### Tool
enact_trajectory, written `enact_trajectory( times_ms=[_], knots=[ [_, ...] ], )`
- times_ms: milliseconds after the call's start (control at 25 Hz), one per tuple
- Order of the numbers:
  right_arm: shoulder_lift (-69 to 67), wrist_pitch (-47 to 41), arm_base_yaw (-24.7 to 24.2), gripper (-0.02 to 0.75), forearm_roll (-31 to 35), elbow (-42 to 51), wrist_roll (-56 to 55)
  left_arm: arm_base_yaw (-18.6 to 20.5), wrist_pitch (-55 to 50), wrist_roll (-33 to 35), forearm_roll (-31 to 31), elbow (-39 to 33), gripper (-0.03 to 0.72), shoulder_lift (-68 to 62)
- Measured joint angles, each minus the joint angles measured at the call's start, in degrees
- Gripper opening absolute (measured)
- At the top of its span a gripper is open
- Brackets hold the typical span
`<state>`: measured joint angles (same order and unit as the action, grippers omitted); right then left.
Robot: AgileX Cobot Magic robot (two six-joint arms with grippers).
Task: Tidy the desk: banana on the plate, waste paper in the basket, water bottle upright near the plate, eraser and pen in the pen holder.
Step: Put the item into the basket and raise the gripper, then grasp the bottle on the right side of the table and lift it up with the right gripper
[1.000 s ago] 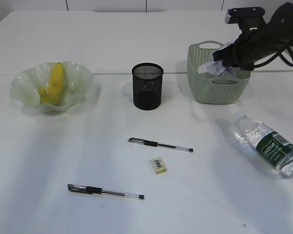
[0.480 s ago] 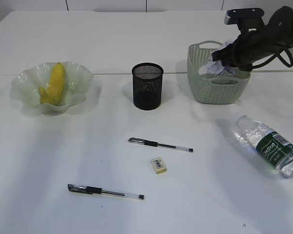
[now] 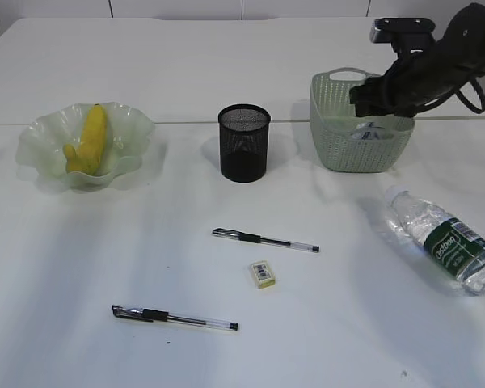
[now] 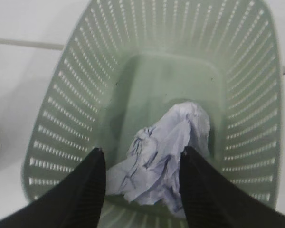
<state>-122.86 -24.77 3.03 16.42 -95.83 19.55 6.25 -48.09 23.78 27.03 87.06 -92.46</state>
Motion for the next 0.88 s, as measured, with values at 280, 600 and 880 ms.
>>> enact_trajectory(
  times_ms=[280, 600, 880],
  knots=[
    [0.0, -19.5, 0.0, 0.379, -1.9, -7.1, -0.2, 0.0, -0.7, 0.0, 0.0, 0.0, 0.254, 0.0],
    [0.0, -42.0, 0.0, 0.379, -3.3, -15.1, -0.3, 0.0, -0.4, 0.0, 0.1, 0.0, 0.254, 0.0],
    [0.0, -45.4, 0.0, 0.381, -6.3, -15.4, -5.8, 0.0, 0.5, 0.0, 0.5, 0.0, 0.254, 0.0]
  ],
)
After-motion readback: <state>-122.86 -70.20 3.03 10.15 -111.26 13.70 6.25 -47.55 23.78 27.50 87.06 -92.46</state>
